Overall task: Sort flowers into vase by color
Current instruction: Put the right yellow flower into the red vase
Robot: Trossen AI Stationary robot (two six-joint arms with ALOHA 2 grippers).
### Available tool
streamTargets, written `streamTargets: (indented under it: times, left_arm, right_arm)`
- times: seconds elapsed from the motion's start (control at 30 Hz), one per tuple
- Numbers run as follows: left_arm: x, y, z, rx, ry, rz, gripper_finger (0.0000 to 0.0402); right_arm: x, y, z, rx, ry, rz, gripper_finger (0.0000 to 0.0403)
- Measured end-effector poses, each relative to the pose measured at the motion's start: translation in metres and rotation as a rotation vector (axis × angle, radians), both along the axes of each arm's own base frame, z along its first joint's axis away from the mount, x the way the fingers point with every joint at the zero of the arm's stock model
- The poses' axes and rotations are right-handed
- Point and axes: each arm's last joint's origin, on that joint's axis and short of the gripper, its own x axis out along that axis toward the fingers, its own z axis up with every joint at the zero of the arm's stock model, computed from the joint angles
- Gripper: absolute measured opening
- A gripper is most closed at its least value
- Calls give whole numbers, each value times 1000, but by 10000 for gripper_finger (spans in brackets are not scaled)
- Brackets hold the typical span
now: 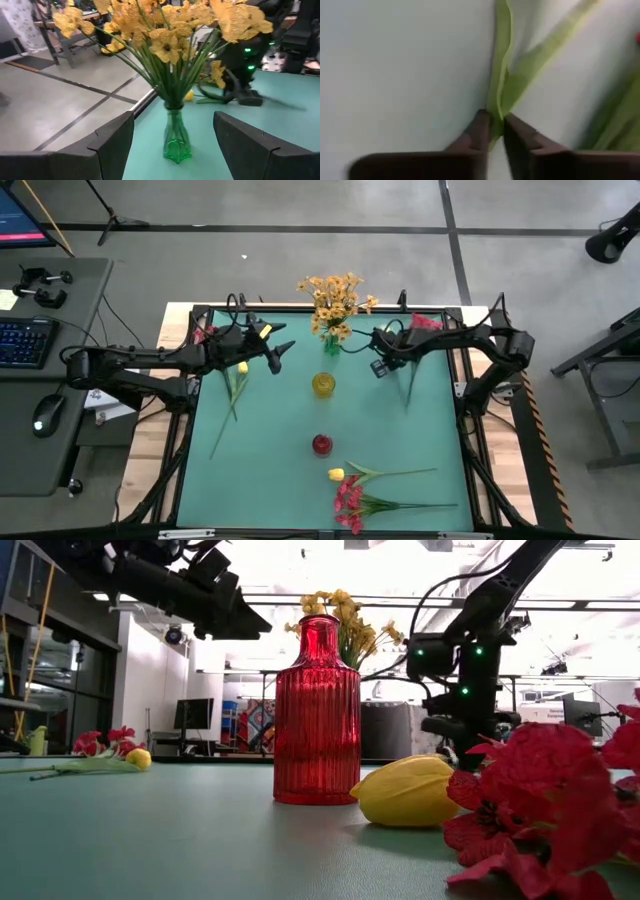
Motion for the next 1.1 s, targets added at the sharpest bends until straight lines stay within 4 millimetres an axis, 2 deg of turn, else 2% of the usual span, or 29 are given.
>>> streamTargets:
  times: [0.03, 0.13, 0.23, 0.4, 0.57, 0.8, 0.93, 1.1]
  left_arm:
    - [-1, 0, 0, 12, 5, 12, 261]
    - [-4, 1, 4, 46, 6, 59, 261]
    - [-8, 0, 10, 58, -16, 86, 261]
    - [-16, -2, 20, 55, -76, 89, 261]
    - [-27, -7, 33, 61, -140, 78, 261]
    - [-39, -21, 49, 47, -236, -51, 261]
    - [-45, -31, 56, 43, -286, -169, 261]
    - [-49, -39, 62, 38, -321, -226, 261]
  right_arm:
    - [-2, 3, 1, -5, 29, 13, 14]
    - [-11, 14, 7, -14, 131, 38, 17]
    - [-18, 29, 22, -56, 179, 55, 5]
    - [-24, 62, 49, -73, 99, 102, 3]
    - [-19, 101, 69, -61, -103, 258, 2]
    - [20, 154, 94, -141, -580, 575, 1]
    - [39, 168, 119, -337, -843, 708, 1]
    - [50, 168, 148, -596, -1041, 805, 0]
